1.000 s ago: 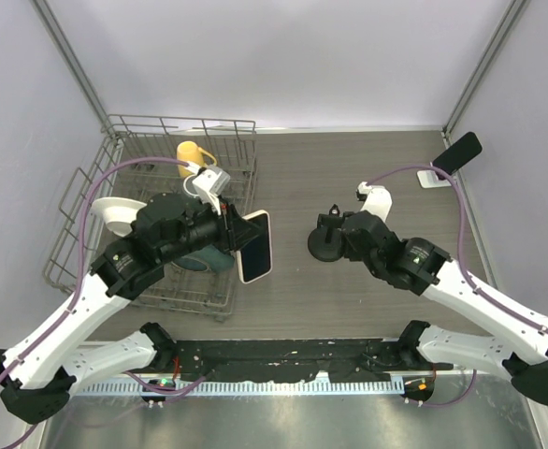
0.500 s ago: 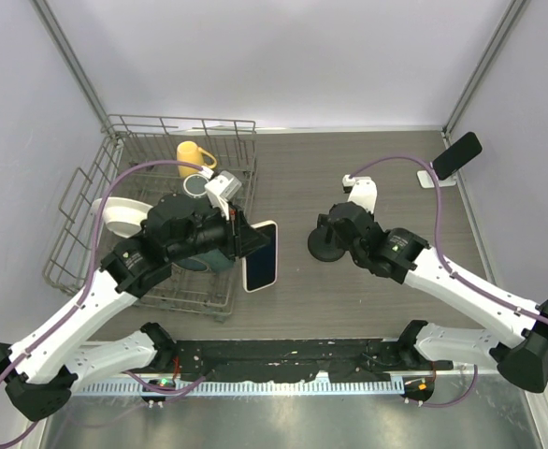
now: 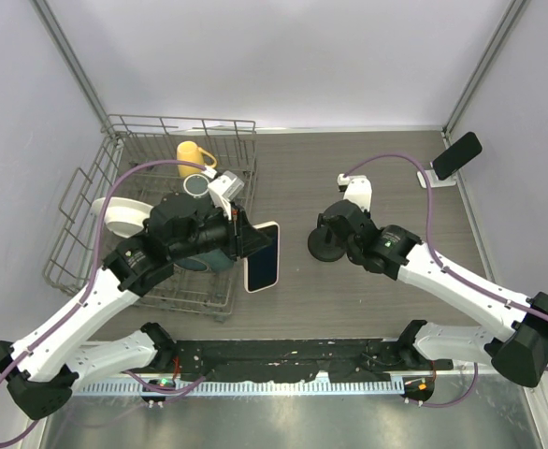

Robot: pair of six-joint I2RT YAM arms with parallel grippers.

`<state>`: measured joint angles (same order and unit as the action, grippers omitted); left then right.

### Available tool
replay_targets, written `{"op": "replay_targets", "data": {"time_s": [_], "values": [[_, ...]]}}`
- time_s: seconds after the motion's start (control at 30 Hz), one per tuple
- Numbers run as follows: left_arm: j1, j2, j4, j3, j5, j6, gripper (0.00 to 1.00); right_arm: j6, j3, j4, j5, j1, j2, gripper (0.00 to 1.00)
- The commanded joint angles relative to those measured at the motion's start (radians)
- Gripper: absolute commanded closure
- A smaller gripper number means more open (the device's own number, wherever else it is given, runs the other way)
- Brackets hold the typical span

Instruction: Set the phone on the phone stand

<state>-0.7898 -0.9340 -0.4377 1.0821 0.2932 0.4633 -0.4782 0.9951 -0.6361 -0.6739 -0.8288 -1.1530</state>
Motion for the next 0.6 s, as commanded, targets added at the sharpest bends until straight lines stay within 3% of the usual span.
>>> {"op": "replay_targets", "data": {"time_s": [0.0, 0.07, 0.13, 0.23, 0.3, 0.33, 0.43, 0.47, 0.57], "values": [[0.0, 0.006, 0.116, 0.007, 0.041, 0.001, 1.0, 0.009, 0.028, 0.064, -0.049, 0.005, 0.007, 0.79], [0.0, 0.003, 0.123, 0.001, 0.046, 0.0, 1.0, 0.015, 0.022, 0.079, -0.047, 0.011, 0.004, 0.85], [0.0, 0.001, 0.134, -0.008, 0.066, -0.003, 1.0, 0.045, 0.01, 0.104, -0.015, 0.017, 0.001, 1.0], [0.0, 0.004, 0.186, -0.037, 0.154, -0.018, 1.0, 0.11, -0.007, 0.144, 0.051, 0.017, 0.012, 0.99], [0.0, 0.009, 0.299, -0.086, 0.242, -0.037, 1.0, 0.153, -0.029, 0.168, 0.1, 0.017, 0.036, 0.99], [0.0, 0.014, 0.359, -0.109, 0.386, -0.044, 1.0, 0.2, -0.038, 0.199, 0.173, 0.017, 0.048, 0.99], [-0.006, 0.017, 0.656, -0.201, 0.597, -0.046, 1.0, 0.291, -0.076, 0.251, 0.323, 0.022, 0.09, 0.99], [-0.012, 0.015, 0.815, -0.221, 0.633, -0.051, 1.0, 0.306, -0.097, 0.263, 0.354, 0.026, 0.105, 0.99], [-0.014, -0.023, 0.965, -0.268, 0.658, -0.125, 1.0, 0.342, -0.113, 0.285, 0.473, 0.046, 0.111, 0.99]]}}
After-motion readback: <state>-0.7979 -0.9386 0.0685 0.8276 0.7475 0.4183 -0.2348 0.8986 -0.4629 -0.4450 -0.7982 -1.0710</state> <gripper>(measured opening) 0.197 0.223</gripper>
